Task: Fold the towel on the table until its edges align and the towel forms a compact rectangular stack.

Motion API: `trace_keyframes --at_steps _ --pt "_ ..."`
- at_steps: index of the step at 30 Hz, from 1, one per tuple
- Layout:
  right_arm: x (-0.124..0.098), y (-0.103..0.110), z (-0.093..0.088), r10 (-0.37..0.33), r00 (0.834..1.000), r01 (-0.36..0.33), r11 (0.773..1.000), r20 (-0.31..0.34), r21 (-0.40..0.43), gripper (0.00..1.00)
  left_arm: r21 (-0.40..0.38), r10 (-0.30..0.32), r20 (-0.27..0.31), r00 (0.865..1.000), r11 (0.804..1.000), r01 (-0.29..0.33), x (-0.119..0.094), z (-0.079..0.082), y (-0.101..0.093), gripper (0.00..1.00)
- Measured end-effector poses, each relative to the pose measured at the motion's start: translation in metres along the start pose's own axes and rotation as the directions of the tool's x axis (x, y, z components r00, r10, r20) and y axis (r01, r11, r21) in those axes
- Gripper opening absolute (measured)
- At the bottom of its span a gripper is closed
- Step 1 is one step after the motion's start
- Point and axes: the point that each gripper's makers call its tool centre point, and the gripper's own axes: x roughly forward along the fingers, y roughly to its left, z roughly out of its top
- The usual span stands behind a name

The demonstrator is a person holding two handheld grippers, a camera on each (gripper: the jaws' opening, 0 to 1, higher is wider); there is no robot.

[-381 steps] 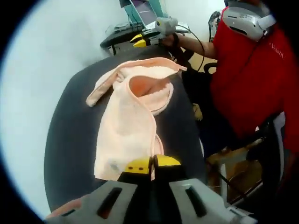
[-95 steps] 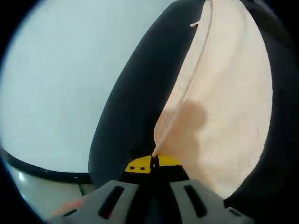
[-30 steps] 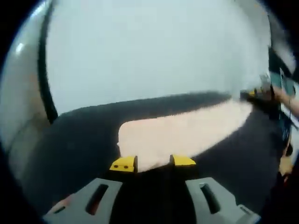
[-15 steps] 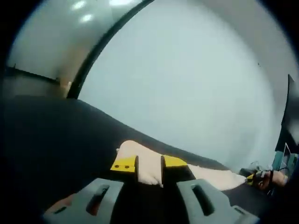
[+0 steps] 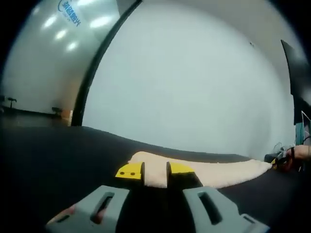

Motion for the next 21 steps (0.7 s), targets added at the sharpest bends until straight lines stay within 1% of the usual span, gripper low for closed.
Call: trace_keyframes --at_steps 1,2,3,4,5,6,7,8,9,10,11,13,14,15,16,17,18,19,20,21 --pt "-0.001 0.006 0.005 0.071 0.997 -0.07 0.997 0.034 -0.028 0.02 -0.015 0.004 -0.002 1.0 1.0 -0.004 -0.001 -0.001 0.002 0.21" --pt "-0.003 0.0 0.006 0.049 0.997 -0.048 0.999 0.054 -0.005 0.01 -0.024 0.01 -0.011 1.0 1.0 -0.011 -0.001 -0.002 0.005 0.21" --pt "0.019 0.005 0.031 0.061 0.997 -0.062 0.998 0.05 0.012 0.01 -0.029 0.03 -0.028 0.999 0.999 -0.031 -0.002 -0.006 0.008 0.21" --pt "0.021 0.01 0.036 0.08 0.994 -0.079 0.997 0.071 -0.018 0.01 -0.043 0.066 -0.062 0.996 0.997 -0.069 0.0 -0.012 0.016 0.21" --pt "0.021 0.011 0.038 0.089 0.992 -0.085 0.995 0.086 -0.054 0.01 -0.075 0.094 -0.084 0.992 0.992 -0.1 0.001 -0.016 0.019 0.21" --pt "0.021 0.014 0.04 0.11 0.988 -0.104 0.992 0.104 -0.067 0.01 -0.091 0.103 -0.099 0.99 0.99 -0.112 0.003 -0.018 0.022 0.21" --pt "0.021 0.016 0.04 0.13 0.985 -0.122 0.99 0.115 -0.075 0.01 -0.118 0.117 -0.137 0.984 0.984 -0.133 0.006 -0.026 0.024 0.22" --pt "0.021 0.019 0.042 0.157 0.98 -0.147 0.986 0.126 -0.081 0.01 -0.133 0.131 -0.183 0.974 0.979 -0.156 0.007 -0.034 0.03 0.22" --pt "0.021 0.023 0.045 0.185 0.972 -0.177 0.982 0.148 -0.064 0.01 -0.16 0.126 -0.232 0.965 0.973 -0.166 0.009 -0.04 0.03 0.22" --pt "0.02 0.026 0.046 0.218 0.963 -0.212 0.976 0.16 -0.049 0.01 -0.2 0.103 -0.262 0.96 0.967 -0.158 0.009 -0.044 0.023 0.22" --pt "0.016 0.021 0.041 0.234 0.958 -0.225 0.972 0.168 -0.07 0.01 -0.246 0.088 -0.283 0.955 0.956 -0.161 0.011 -0.046 0.021 0.25" --pt "0.014 0.022 0.037 0.263 0.945 -0.229 0.957 0.196 -0.178 0.01 -0.292 0.103 -0.322 0.941 0.935 -0.202 0.016 -0.047 0.028 0.3" --pt "0.013 0.025 0.036 0.275 0.939 -0.226 0.946 0.206 -0.231 0.01 -0.331 0.112 -0.342 0.933 0.915 -0.231 0.015 -0.048 0.027 0.32" --pt "0.011 0.028 0.036 0.29 0.931 -0.226 0.934 0.221 -0.276 0.02 -0.362 0.122 -0.371 0.921 0.894 -0.264 0.017 -0.051 0.029 0.31" --pt "0.011 0.03 0.038 0.299 0.925 -0.225 0.928 0.233 -0.297 0.02 -0.39 0.134 -0.399 0.907 0.871 -0.3 0.021 -0.052 0.035 0.3" --pt "0.01 0.029 0.037 0.297 0.927 -0.228 0.931 0.229 -0.286 0.02 -0.41 0.166 -0.43 0.887 0.84 -0.355 0.022 -0.056 0.042 0.28" --pt "0.012 0.027 0.039 0.296 0.928 -0.229 0.932 0.225 -0.282 0.02 -0.41 0.194 -0.435 0.879 0.827 -0.385 0.022 -0.056 0.046 0.24" --pt "0.012 0.026 0.038 0.294 0.93 -0.232 0.935 0.219 -0.269 0.02 -0.432 0.197 -0.45 0.871 0.805 -0.405 0.024 -0.058 0.046 0.22" --pt "0.013 0.026 0.039 0.294 0.931 -0.235 0.936 0.217 -0.262 0.02 -0.461 0.182 -0.451 0.874 0.791 -0.403 0.029 -0.057 0.047 0.22" --pt "0.011 0.026 0.038 0.296 0.93 -0.237 0.936 0.217 -0.261 0.02 -0.504 0.173 -0.453 0.874 0.759 -0.412 0.033 -0.057 0.048 0.23"
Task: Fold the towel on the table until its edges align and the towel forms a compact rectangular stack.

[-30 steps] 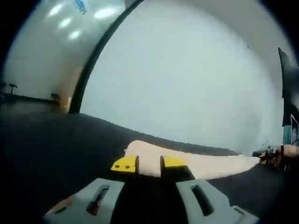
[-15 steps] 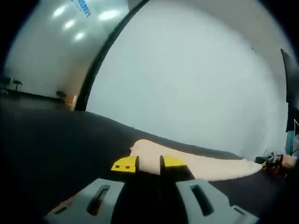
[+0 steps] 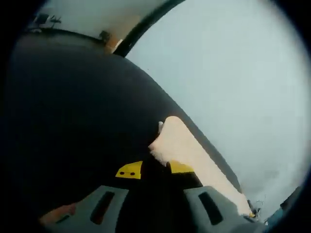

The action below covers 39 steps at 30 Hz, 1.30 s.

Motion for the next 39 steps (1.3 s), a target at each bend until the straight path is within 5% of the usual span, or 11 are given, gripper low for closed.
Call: trace_keyframes --at_steps 6,11,16,20,22,25,27,29,30,32,39 --pt "-0.003 0.007 -0.001 0.044 0.999 -0.043 0.998 0.004 -0.034 0.02 -0.166 -0.05 -0.011 0.999 0.985 0.047 0.01 0.008 -0.007 0.31" --pt "-0.006 0.01 -0.001 0.068 0.998 -0.068 0.997 0.005 -0.027 0.02 -0.194 -0.015 -0.011 1.0 0.981 0.013 0.023 0.012 -0.005 0.26" --pt "-0.007 0.011 -0.003 0.07 0.998 -0.07 0.997 -0.004 -0.016 0.02 0.048 0.004 0.012 1.0 0.999 -0.005 0.025 0.005 -0.006 0.1" --pt "-0.009 0.016 -0.001 0.103 0.995 -0.102 0.993 0.011 -0.062 0.01 0.283 0.033 0.089 0.995 0.957 -0.057 0.024 0.007 -0.012 0.09" --pt "-0.008 0.02 0.0 0.112 0.994 -0.11 0.991 0.013 -0.077 0.01 0.415 0.038 0.072 0.997 0.908 -0.064 0.03 0.004 -0.011 0.09" --pt "-0.008 0.029 0.001 0.122 0.992 -0.119 0.986 0.016 -0.119 0.01 0.431 -0.113 0.109 0.988 0.901 0.056 0.038 0.012 -0.032 0.09" --pt "-0.01 0.036 0.0 0.109 0.994 -0.103 0.98 0.025 -0.171 0.01 0.434 -0.109 0.113 0.988 0.9 0.05 0.039 0.008 -0.022 0.09" --pt "-0.012 0.047 -0.002 0.12 0.992 -0.107 0.969 0.048 -0.221 0.01 0.549 -0.106 0.154 0.982 0.836 0.004 0.028 0.01 -0.02 0.09" --pt "-0.013 0.059 -0.007 0.138 0.989 -0.124 0.963 0.042 -0.241 0.01 0.612 -0.189 0.176 0.966 0.79 0.043 0.021 0.011 -0.036 0.09" --pt "-0.016 0.08 -0.017 0.167 0.985 -0.148 0.935 0.033 -0.323 0.01 0.553 -0.271 0.192 0.943 0.824 0.124 0.022 0.02 -0.05 0.09" --pt "-0.016 0.151 -0.07 0.207 0.978 -0.17 0.702 -0.03 -0.691 0.01 0.588 -0.222 0.133 0.966 0.802 0.103 0.029 0.004 -0.045 0.09"
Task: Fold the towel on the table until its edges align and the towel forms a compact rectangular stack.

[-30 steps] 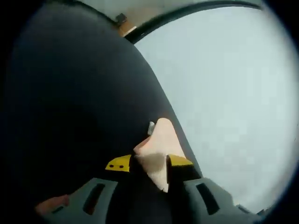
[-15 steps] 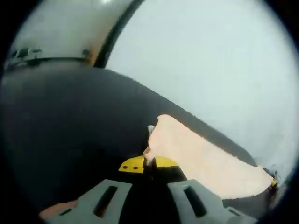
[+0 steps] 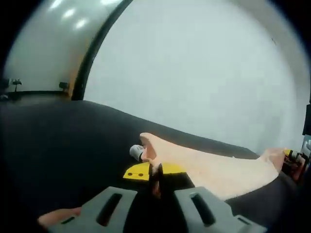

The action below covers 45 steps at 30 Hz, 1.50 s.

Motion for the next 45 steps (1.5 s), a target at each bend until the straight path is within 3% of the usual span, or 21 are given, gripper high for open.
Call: trace_keyframes --at_steps 3,6,10,11,14,15,16,18,19,25,27,32,34,37,38,39,40,42,43,45 --pt "-0.001 0.036 -0.004 0.053 0.999 -0.053 0.991 -0.009 -0.124 0.01 -0.002 0.004 0.005 1.0 1.0 -0.004 -0.003 0.001 0.003 0.09" --pt "0.001 0.071 -0.016 0.11 0.993 -0.115 0.952 -0.035 -0.284 0.01 -0.024 0.001 0.005 1.0 1.0 -0.001 -0.001 0.002 0.005 0.09" --pt "-0.003 0.113 -0.049 0.181 0.974 -0.223 0.869 -0.136 -0.441 0.01 -0.024 -0.003 0.006 1.0 1.0 0.003 -0.005 0.001 0.003 0.09" --pt "-0.004 0.123 -0.057 0.2 0.968 -0.251 0.839 -0.154 -0.482 0.01 -0.018 -0.006 0.006 1.0 1.0 0.007 -0.005 0.001 0.002 0.09" --pt "-0.011 0.146 -0.085 0.238 0.941 -0.339 0.712 -0.242 -0.615 0.01 -0.002 -0.018 0.007 1.0 1.0 0.018 -0.007 -0.001 -0.002 0.09" --pt "-0.012 0.153 -0.093 0.258 0.929 -0.37 0.691 -0.266 -0.621 0.01 -0.003 -0.021 0.009 1.0 1.0 0.021 -0.007 -0.001 -0.003 0.09" --pt "-0.014 0.157 -0.099 0.263 0.924 -0.382 0.686 -0.279 -0.619 0.01 -0.004 -0.02 0.011 1.0 1.0 0.02 -0.006 0.001 -0.001 0.09" --pt "-0.015 0.163 -0.11 0.269 0.911 -0.412 0.626 -0.314 -0.662 0.01 -0.002 -0.02 0.01 1.0 1.0 0.02 -0.006 0.001 0.0 0.09" --pt "-0.016 0.165 -0.112 0.272 0.907 -0.421 0.614 -0.322 -0.668 0.01 0.001 -0.02 0.009 1.0 1.0 0.02 -0.006 0.001 0.0 0.09" --pt "-0.024 0.194 -0.119 0.304 0.893 -0.45 0.599 -0.331 -0.663 0.01 0.004 -0.015 0.012 1.0 1.0 0.015 -0.004 0.002 0.005 0.09" --pt "-0.023 0.201 -0.124 0.307 0.888 -0.46 0.561 -0.343 -0.689 0.01 0.01 -0.025 0.019 1.0 1.0 0.025 -0.005 0.003 0.003 0.09" --pt "-0.024 0.205 -0.128 0.33 0.874 -0.486 0.568 -0.357 -0.665 0.01 -0.026 -0.049 0.049 0.998 0.998 0.051 -0.006 0.011 0.003 0.09" --pt "-0.026 0.206 -0.13 0.344 0.866 -0.499 0.559 -0.363 -0.662 0.01 -0.036 -0.049 0.054 0.997 0.998 0.051 -0.006 0.012 0.003 0.09" --pt "-0.028 0.205 -0.131 0.356 0.866 -0.499 0.572 -0.352 -0.651 0.05 -0.041 -0.051 0.06 0.997 0.998 0.054 -0.007 0.012 0.002 0.09" --pt "-0.032 0.206 -0.136 0.374 0.848 -0.529 0.561 -0.375 -0.637 0.1 -0.043 -0.051 0.062 0.997 0.998 0.053 -0.008 0.013 0.001 0.09" --pt "-0.038 0.206 -0.142 0.38 0.827 -0.563 0.566 -0.415 -0.602 0.19 -0.05 -0.053 0.066 0.996 0.997 0.056 -0.008 0.014 0.001 0.09" --pt "-0.042 0.206 -0.141 0.394 0.818 -0.575 0.571 -0.419 -0.587 0.23 -0.061 -0.057 0.074 0.996 0.996 0.062 -0.009 0.016 0.0 0.09" --pt "-0.057 0.213 -0.129 0.482 0.779 -0.626 0.567 -0.401 -0.534 0.25 -0.097 -0.072 0.102 0.992 0.992 0.082 -0.01 0.022 -0.001 0.09" --pt "-0.063 0.212 -0.117 0.515 0.768 -0.638 0.574 -0.379 -0.513 0.25 -0.108 -0.077 0.112 0.991 0.99 0.089 -0.011 0.024 -0.001 0.09" --pt "-0.066 0.204 -0.078 0.58 0.765 -0.639 0.636 -0.279 -0.433 0.23 -0.121 -0.082 0.12 0.989 0.988 0.097 -0.013 0.025 -0.003 0.09"
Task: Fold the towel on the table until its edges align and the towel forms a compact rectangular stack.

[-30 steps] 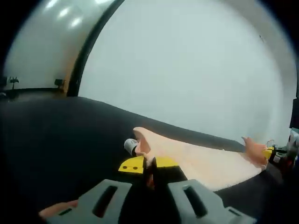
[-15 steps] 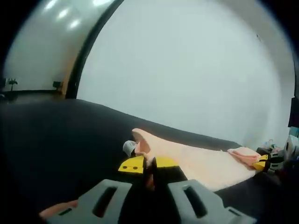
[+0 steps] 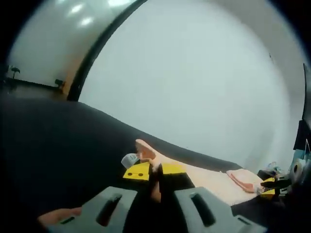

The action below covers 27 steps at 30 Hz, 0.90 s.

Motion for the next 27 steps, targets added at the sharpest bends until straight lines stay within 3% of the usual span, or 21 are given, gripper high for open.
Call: trace_keyframes --at_steps 3,4,6,8,10,11,12,13,14,16,17,19,23,27 --pt "-0.016 -0.063 0.027 -0.093 0.988 0.082 0.992 0.12 0.093 0.18 0.011 0.002 -0.002 1.0 1.0 -0.002 0.003 0.0 0.001 0.09" --pt "-0.013 -0.089 0.023 -0.131 0.981 0.117 0.987 0.141 0.107 0.18 0.027 0.008 -0.012 1.0 1.0 -0.007 0.004 -0.002 0.001 0.09" --pt "-0.003 -0.126 -0.008 -0.14 0.987 0.123 0.973 0.081 0.193 0.19 0.038 0.014 -0.01 1.0 0.999 -0.013 0.003 -0.003 0.0 0.09" --pt "-0.003 -0.142 -0.038 -0.169 0.985 0.151 0.954 0.047 0.257 0.2 0.03 -0.001 0.001 1.0 1.0 0.001 0.003 0.001 -0.003 0.09" --pt "-0.004 -0.159 -0.057 -0.232 0.968 0.186 0.917 0.093 0.353 0.16 0.039 -0.02 0.002 1.0 0.999 0.02 0.003 0.001 -0.01 0.09" --pt "-0.008 -0.165 -0.067 -0.241 0.971 0.224 0.894 -0.005 0.387 0.15 0.048 -0.027 -0.005 1.0 0.998 0.027 0.003 -0.001 -0.014 0.09" --pt "-0.015 -0.172 -0.05 -0.267 0.961 0.211 0.878 0.073 0.429 0.15 0.05 -0.034 -0.014 0.999 0.998 0.034 0.004 -0.003 -0.016 0.09" --pt "-0.023 -0.18 -0.03 -0.31 0.929 0.22 0.902 0.201 0.372 0.15 0.044 -0.03 -0.024 0.999 0.999 0.031 0.005 -0.005 -0.016 0.09" --pt "-0.027 -0.187 -0.025 -0.34 0.91 0.253 0.908 0.236 0.332 0.15 0.056 -0.017 -0.036 0.999 0.998 0.019 0.006 -0.006 -0.015 0.09" --pt "-0.029 -0.188 -0.045 -0.363 0.924 0.303 0.887 0.121 0.347 0.15 0.055 -0.017 -0.053 0.998 0.998 0.019 0.009 -0.005 -0.021 0.09" --pt "-0.028 -0.187 -0.047 -0.348 0.932 0.29 0.886 0.105 0.363 0.14 0.037 -0.016 -0.056 0.998 0.999 0.018 0.009 -0.004 -0.029 0.08" --pt "-0.03 -0.185 -0.038 -0.342 0.928 0.268 0.886 0.145 0.378 0.13 0.049 -0.04 -0.055 0.998 0.998 0.043 0.01 -0.001 -0.056 0.08" --pt "-0.028 -0.187 -0.038 -0.354 0.925 0.282 0.884 0.141 0.372 0.13 0.256 -0.119 -0.113 0.986 0.956 0.144 0.024 -0.01 -0.135 0.08" --pt "-0.029 -0.188 -0.041 -0.363 0.923 0.291 0.876 0.128 0.385 0.13 0.317 -0.143 -0.227 0.963 0.924 0.212 0.031 -0.046 -0.197 0.08"
